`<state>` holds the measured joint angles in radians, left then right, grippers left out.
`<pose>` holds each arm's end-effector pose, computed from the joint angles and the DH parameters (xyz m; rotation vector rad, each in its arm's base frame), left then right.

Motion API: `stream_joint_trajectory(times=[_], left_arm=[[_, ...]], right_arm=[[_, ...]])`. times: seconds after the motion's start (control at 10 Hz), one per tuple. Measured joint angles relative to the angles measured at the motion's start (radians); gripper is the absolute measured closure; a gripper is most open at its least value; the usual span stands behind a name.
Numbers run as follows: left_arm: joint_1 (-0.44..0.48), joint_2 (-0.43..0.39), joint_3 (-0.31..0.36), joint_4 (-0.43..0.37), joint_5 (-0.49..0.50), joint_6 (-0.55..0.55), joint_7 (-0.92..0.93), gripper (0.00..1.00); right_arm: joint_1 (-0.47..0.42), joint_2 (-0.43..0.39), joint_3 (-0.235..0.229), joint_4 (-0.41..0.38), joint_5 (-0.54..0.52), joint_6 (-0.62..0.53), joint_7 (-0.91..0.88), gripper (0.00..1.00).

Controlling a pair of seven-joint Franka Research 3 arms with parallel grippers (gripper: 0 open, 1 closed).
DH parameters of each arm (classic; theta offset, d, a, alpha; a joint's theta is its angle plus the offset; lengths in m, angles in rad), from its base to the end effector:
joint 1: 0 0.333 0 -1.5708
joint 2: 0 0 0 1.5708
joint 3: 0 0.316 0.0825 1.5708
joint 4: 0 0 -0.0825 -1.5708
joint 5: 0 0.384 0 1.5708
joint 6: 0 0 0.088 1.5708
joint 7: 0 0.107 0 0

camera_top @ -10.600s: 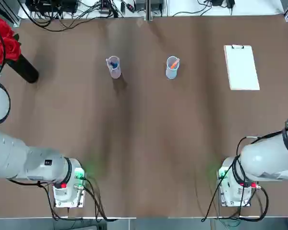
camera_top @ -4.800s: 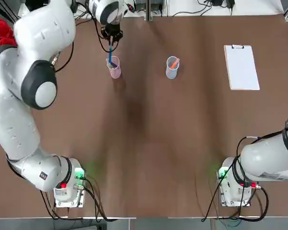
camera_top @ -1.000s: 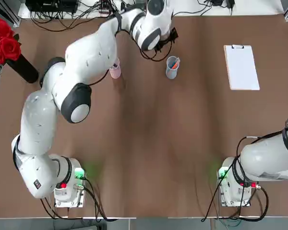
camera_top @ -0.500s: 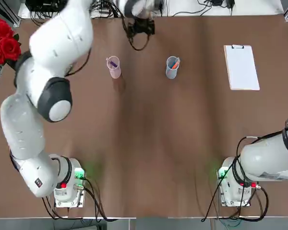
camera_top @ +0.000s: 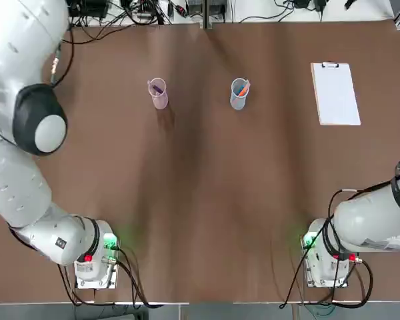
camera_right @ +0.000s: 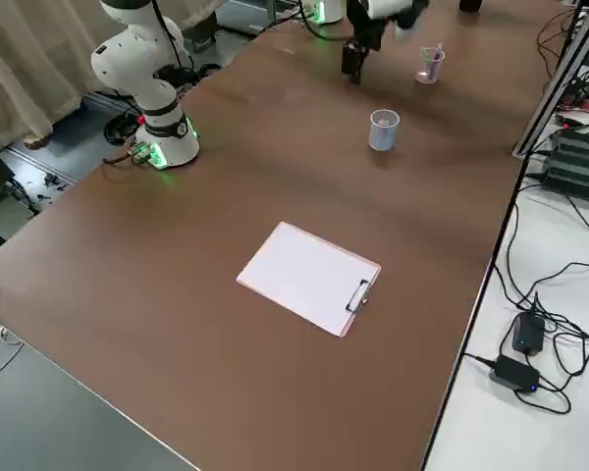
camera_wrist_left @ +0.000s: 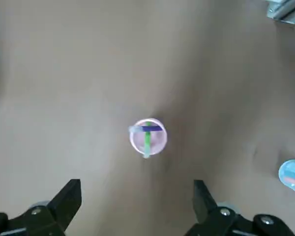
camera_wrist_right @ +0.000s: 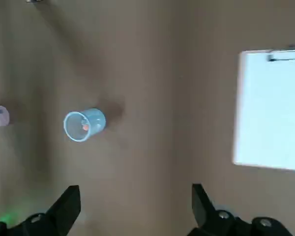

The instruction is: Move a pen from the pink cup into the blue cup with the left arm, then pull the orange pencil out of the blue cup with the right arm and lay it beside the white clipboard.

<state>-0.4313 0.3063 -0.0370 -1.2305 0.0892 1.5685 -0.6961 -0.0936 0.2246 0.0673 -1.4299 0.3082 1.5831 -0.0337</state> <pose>0.5828 -0.2795 0.6012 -3.0714 -0.3568 -0.1075 0.6214 0.0113 0.5655 -2.8154 0.0121 0.0859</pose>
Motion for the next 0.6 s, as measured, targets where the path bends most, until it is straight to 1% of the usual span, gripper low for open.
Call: stream_joint_trajectory(times=[0.1, 0.2, 0.3, 0.4, 0.5, 0.6], left_arm=[[0.051, -0.024, 0.0, -0.004, -0.025, -0.006, 0.067, 0.0], [0.102, -0.045, 0.0, -0.007, -0.043, -0.023, 0.138, 0.0], [0.148, -0.065, -0.001, -0.013, -0.053, -0.036, 0.207, 0.0], [0.187, -0.088, -0.001, -0.025, -0.064, -0.04, 0.267, 0.0], [0.221, -0.116, -0.001, -0.049, -0.074, -0.042, 0.328, 0.0], [0.251, -0.149, -0.001, -0.083, -0.076, -0.043, 0.393, 0.0]], right_arm=[[0.035, 0.034, 0.008, -0.061, 0.038, 0.105, -0.004, 0.0], [0.099, 0.063, 0.013, -0.136, 0.078, 0.234, -0.004, 0.0], [0.172, 0.08, 0.016, -0.213, 0.118, 0.335, -0.001, 0.0], [0.232, 0.092, 0.017, -0.274, 0.143, 0.393, 0.002, 0.0], [0.265, 0.099, 0.017, -0.318, 0.153, 0.438, 0.006, 0.0], [0.273, 0.1, 0.022, -0.372, 0.172, 0.508, 0.005, 0.0]])
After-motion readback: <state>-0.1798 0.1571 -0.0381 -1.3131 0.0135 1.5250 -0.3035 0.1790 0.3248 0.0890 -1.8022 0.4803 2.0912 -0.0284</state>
